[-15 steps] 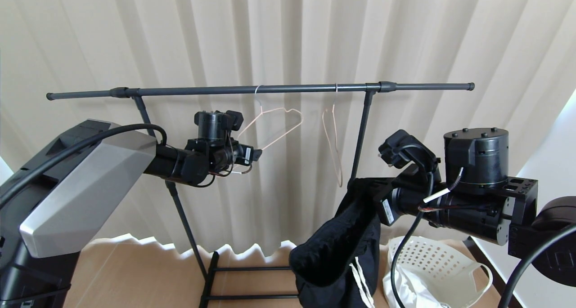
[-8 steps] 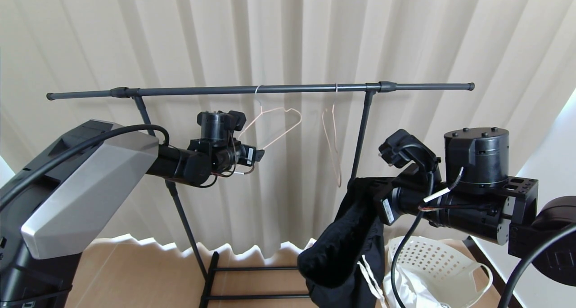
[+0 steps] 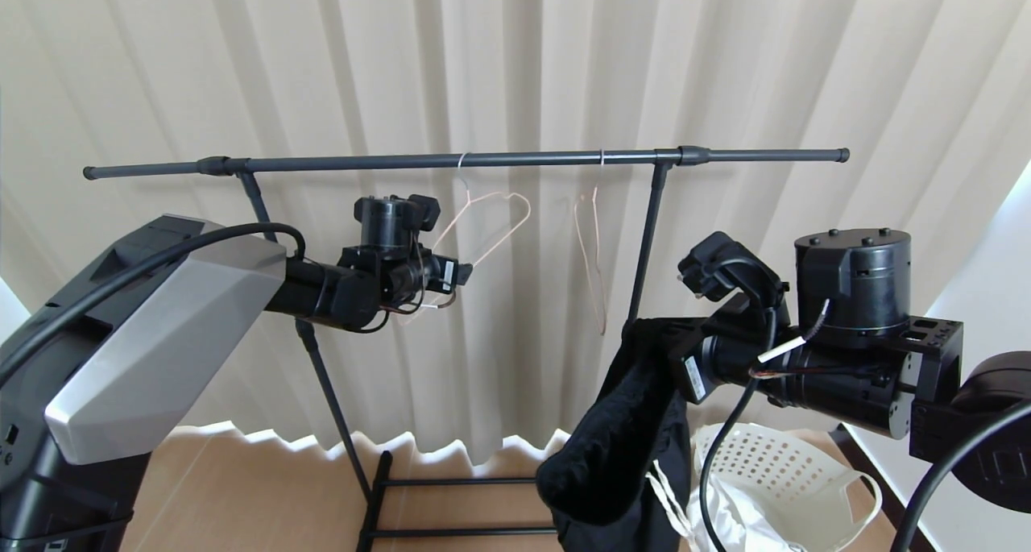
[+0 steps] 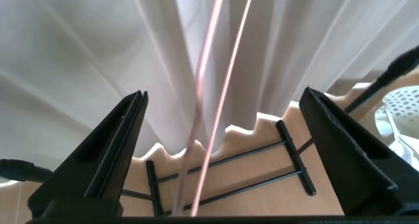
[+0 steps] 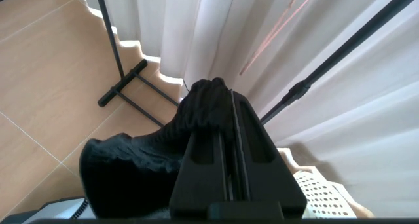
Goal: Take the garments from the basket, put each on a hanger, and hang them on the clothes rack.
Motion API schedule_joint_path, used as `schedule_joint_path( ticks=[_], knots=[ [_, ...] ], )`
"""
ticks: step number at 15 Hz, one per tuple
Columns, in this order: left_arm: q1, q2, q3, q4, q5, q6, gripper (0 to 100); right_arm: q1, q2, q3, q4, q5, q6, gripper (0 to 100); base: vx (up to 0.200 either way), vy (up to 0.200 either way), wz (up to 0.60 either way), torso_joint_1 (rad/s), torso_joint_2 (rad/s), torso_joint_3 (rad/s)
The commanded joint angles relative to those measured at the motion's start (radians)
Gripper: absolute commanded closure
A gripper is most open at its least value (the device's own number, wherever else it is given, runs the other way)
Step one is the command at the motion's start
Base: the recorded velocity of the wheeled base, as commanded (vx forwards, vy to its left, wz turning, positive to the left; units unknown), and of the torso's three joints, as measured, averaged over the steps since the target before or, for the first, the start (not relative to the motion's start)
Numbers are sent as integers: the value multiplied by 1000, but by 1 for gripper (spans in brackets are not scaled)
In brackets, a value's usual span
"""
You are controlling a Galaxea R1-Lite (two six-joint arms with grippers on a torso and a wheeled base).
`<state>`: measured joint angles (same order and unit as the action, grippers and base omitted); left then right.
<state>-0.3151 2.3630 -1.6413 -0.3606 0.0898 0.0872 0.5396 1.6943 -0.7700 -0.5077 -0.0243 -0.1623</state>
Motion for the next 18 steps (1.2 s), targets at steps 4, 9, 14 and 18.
schedule_joint_path(
  ticks=[4, 9, 14, 18],
  knots=[
    [7, 59, -91, 9, 48, -1, 0, 0, 5, 0, 0, 0, 0, 100, 0, 0, 0, 0, 0, 0],
    [-2, 104, -242, 157, 80, -29, 0, 0, 8, -2, 0, 0, 0, 100, 0, 0, 0, 0, 0, 0],
    [-19, 121, -359, 344, 96, -92, 0, 0, 10, -2, 0, 0, 0, 100, 0, 0, 0, 0, 0, 0],
    [-24, 133, -359, 344, 134, -93, 100, 0, 12, 0, 0, 0, 0, 100, 0, 0, 0, 0, 0, 0]
  ],
)
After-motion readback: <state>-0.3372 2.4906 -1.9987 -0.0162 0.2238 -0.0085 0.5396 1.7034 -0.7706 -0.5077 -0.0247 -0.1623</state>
